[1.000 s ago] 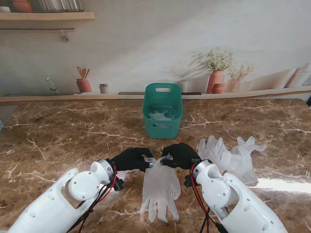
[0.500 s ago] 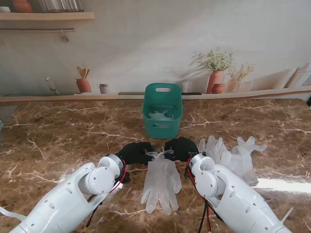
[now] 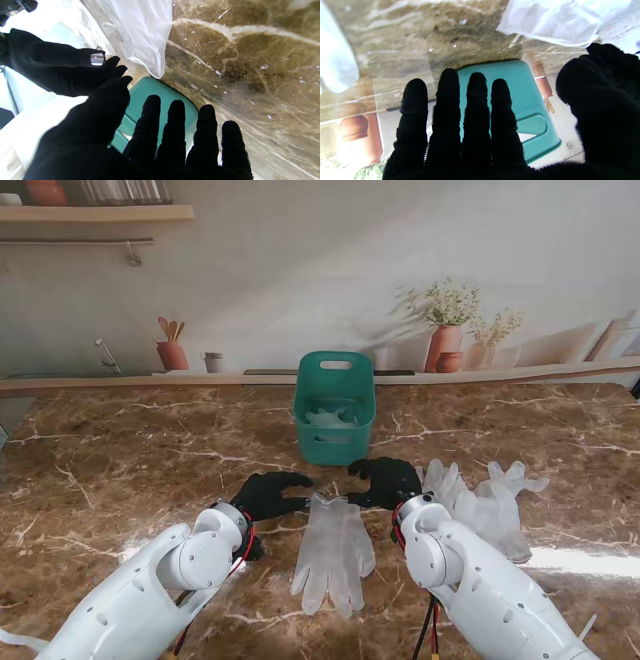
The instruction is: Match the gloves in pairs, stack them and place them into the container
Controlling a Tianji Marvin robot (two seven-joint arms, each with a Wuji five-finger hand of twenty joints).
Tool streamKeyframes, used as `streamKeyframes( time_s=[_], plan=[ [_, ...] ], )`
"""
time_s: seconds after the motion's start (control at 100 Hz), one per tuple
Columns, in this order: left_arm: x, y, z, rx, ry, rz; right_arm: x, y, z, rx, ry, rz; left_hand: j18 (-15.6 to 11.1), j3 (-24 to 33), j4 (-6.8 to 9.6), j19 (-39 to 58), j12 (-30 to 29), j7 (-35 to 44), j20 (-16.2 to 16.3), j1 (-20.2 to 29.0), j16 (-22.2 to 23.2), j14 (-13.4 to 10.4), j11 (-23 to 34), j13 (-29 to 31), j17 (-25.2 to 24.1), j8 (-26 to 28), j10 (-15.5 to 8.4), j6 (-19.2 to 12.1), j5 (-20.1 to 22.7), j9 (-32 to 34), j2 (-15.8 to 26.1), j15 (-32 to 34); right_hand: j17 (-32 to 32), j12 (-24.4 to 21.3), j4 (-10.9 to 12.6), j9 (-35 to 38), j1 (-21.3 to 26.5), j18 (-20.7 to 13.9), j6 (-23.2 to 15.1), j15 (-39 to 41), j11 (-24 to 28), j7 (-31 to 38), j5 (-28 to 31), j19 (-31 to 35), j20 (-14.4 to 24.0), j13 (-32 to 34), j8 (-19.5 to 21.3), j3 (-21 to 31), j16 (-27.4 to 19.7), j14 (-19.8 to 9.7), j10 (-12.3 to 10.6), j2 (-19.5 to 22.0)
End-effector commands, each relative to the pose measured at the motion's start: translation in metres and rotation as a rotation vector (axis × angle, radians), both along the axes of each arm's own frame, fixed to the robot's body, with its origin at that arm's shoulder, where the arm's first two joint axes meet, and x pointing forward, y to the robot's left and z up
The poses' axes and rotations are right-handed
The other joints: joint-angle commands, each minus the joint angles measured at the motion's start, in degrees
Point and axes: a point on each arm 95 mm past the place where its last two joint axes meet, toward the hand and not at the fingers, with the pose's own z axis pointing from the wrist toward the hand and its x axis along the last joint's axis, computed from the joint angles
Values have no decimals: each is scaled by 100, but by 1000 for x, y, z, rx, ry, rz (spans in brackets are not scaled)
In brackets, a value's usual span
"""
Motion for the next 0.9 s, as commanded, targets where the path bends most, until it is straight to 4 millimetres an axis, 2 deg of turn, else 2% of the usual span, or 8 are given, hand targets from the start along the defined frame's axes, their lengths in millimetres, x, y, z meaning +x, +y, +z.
streamKeyframes(
  time_s=[0.0,0.1,0.14,0.21,0.25,0.42,0.63,0.89],
  plan=[
    [-9,4,-1,-11,-26,-9,-8,-7,1,-12,-11,0,-349,-420,102,-456,-142,-266,-304,-292,-241,-313,-189,-248,37,-170,-191,-7,-79,-317,63,-230,-80,-183,266,-170,-191,-50,-8,-202,-97,-102,-198,-197,-160,-140,-78,-224,-186,-78,-30,98],
    [-16,10,8,-36,-59,-28,-13,-15,13,-25,-46,-1,-595,-1460,189,-1274,-232,-526,-805,-254,-499,-542,-322,-460,86,-317,-312,-27,-98,-520,107,-442,-99,-336,297,-186,-167,-74,-27,-422,-163,-87,-192,-384,-271,-152,-113,-391,-334,-82,-34,165],
    [-19,13,11,-48,-77,-33,-15,-18,19,-32,-58,-1,-665,-2181,276,-1510,-254,-571,-812,-19,-570,-612,-352,-474,96,-345,-338,-47,-80,-515,236,-485,-102,-352,302,-159,-159,-78,-51,-453,-160,-72,-159,-403,-285,-149,-115,-408,-356,-81,-28,171],
    [-23,17,18,-68,-105,-38,-19,-24,27,-49,-77,-5,-740,-2536,311,-1774,-279,-627,-921,3,-659,-710,-398,-533,68,-376,-362,-51,-71,-540,298,-597,-50,-388,319,-95,-129,-88,-68,-517,-164,-44,-108,-435,-327,-73,-129,-445,-408,-92,-32,174],
    [-25,19,23,-77,-121,-43,-21,-28,32,-60,-87,-8,-787,-3296,407,-1988,-298,-654,-869,317,-722,-759,-422,-558,88,-391,-375,-65,-76,-553,491,-607,-37,-392,324,-58,-112,-80,-87,-525,-155,-30,-76,-431,-331,-59,-130,-439,-414,-90,-28,166],
    [-34,26,41,-124,-194,-30,-22,-46,50,-128,-122,-34,-832,-3370,425,-2123,-344,-660,-921,318,-774,-827,-504,-607,77,-398,-397,-78,-37,-565,523,-706,0,-397,344,68,-14,-55,-135,-544,-144,30,56,-408,-339,25,-133,-291,-428,-97,-36,61],
    [-42,36,58,-131,-259,-35,-31,-67,58,-196,-122,-95,-795,-3374,431,-2156,-399,-671,-901,327,-826,-848,-600,-673,76,-396,-412,-92,-44,-594,599,-803,149,-296,227,304,170,-32,-143,-378,-40,244,280,-177,-253,235,-81,215,-297,-107,-32,-428],
    [-47,44,59,-153,-296,-12,-68,-78,45,-280,-123,-170,-760,-3386,431,-2173,-426,-683,-865,358,-851,-870,-632,-635,78,-382,-394,-91,20,-521,642,-833,442,938,-2,1017,523,-41,-585,841,1036,1419,1081,603,217,687,1195,1050,637,-258,-307,-1543]
  ],
)
